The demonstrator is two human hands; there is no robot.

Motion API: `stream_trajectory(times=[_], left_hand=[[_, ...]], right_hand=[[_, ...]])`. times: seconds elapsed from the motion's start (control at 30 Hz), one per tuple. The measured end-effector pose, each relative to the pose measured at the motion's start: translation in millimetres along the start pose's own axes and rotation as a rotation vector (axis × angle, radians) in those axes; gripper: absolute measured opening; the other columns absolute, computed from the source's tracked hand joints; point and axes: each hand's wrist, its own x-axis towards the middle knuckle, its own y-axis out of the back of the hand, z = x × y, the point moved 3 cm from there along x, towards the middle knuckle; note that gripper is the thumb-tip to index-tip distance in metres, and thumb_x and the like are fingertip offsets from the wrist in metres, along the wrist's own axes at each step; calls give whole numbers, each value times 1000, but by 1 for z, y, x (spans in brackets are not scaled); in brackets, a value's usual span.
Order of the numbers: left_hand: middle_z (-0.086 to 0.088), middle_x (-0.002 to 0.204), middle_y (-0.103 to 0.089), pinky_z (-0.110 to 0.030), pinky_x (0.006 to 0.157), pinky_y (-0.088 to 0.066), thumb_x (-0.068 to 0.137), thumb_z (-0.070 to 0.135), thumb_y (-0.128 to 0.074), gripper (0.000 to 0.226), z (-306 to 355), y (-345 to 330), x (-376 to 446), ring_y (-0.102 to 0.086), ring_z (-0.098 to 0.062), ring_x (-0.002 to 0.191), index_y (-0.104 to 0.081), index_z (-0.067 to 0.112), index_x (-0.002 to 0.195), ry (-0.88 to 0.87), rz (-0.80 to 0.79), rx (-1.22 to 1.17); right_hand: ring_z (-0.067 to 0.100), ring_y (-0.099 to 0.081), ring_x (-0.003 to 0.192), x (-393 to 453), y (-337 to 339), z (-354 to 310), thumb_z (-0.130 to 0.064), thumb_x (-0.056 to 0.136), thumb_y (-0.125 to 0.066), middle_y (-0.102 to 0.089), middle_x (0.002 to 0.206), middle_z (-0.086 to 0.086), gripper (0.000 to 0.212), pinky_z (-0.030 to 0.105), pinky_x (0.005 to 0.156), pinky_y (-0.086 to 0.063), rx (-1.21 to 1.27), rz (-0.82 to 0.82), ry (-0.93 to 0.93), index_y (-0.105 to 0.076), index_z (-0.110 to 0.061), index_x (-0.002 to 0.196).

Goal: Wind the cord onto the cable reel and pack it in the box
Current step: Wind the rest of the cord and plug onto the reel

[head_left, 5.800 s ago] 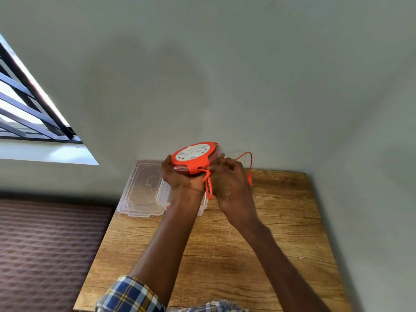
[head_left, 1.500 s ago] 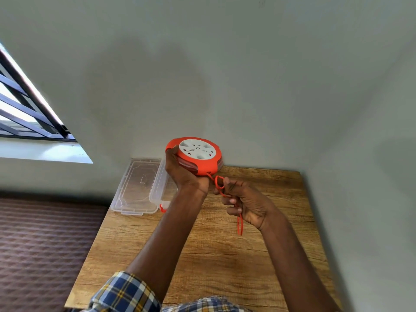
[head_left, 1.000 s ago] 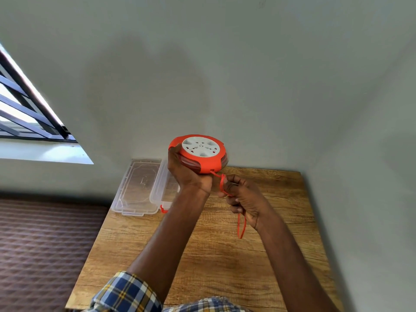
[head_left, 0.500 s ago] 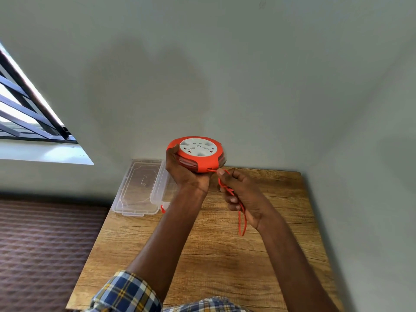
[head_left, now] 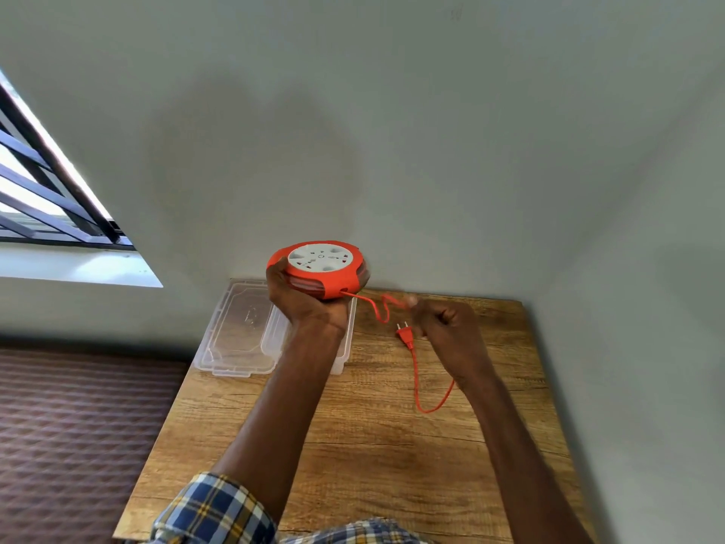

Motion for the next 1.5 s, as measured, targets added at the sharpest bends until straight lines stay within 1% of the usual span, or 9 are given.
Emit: stream_trajectory(times=[0.1, 0.23, 0.4, 0.53, 0.67, 0.83, 1.03, 1.17, 1.5], left_hand=[[-27, 132, -68, -85, 100, -38, 91, 46, -50, 57, 15, 7, 5, -58, -57, 128, -67, 11, 134, -40, 27, -32], [-26, 110, -77, -84, 102, -37, 92, 46, -50, 52, 22, 16, 1, -64, -56, 119, -70, 10, 124, -48, -40, -36], [-22, 107, -79, -72, 86, -56, 97, 43, -45, 50, 7, 13, -19, -78, -44, 94, -82, 11, 107, -6, -158, 67], [-24, 132, -71, -70, 95, -54, 97, 40, -50, 52, -1, 5, -31, -70, -45, 120, -71, 9, 133, 53, -221, 259], [-27, 146, -62, -64, 112, -47, 96, 39, -52, 64, -2, 5, -37, -59, -47, 135, -54, 6, 152, 192, -310, 542], [-25, 135, -69, -53, 98, -58, 99, 33, -56, 53, 2, 6, -41, -69, -40, 117, -64, 4, 143, 270, -316, 668], [-23, 126, -73, -48, 96, -60, 97, 36, -58, 45, -7, 0, -42, -72, -37, 114, -76, 8, 127, 273, -379, 653], [-21, 125, -75, -44, 87, -63, 95, 36, -60, 40, -8, -8, -36, -75, -35, 111, -81, 13, 121, 258, -392, 651], [-16, 111, -81, -41, 78, -65, 90, 39, -59, 39, -21, -18, -21, -79, -30, 96, -86, 17, 107, 354, -416, 751]], right_hand=[[5, -29, 38, 2, 19, 9, -51, 97, -63, -38, 43, -11, 58, 19, 42, -27, 128, 194, -132, -48, -25, 48], [13, -46, 46, 0, 39, 26, -52, 99, -60, -53, 49, -5, 51, 26, 48, -34, -127, 363, -203, -62, -21, 58], [23, -67, 96, 1, 27, 12, -26, 95, -65, -70, 99, -1, 7, 39, 82, -52, -756, 249, -88, -71, -24, 96], [-3, -55, 113, -6, 8, -26, -5, 91, -63, -62, 122, -5, 33, 3, 91, -36, -552, 206, 228, -68, -27, 115], [16, -43, 134, -6, -10, -53, -11, 94, -55, -51, 146, -7, 46, 30, 102, -43, -633, -33, 390, -64, -36, 131], [17, -42, 133, -6, -13, -47, -24, 93, -73, -45, 148, -6, 49, 36, 99, -50, -671, -156, 271, -59, -43, 136], [19, -56, 122, -4, -23, -34, -39, 85, -79, -48, 135, -3, 62, 28, 81, -59, -506, 40, 142, -50, -47, 139], [18, -56, 117, 5, -19, -35, -54, 91, -68, -61, 132, -2, 67, 32, 84, -54, -774, 40, 200, -38, -50, 150], [13, -73, 90, 16, -26, -33, -67, 70, -77, -77, 113, -2, 60, 23, 67, -58, -364, 405, -199, -68, -33, 119]])
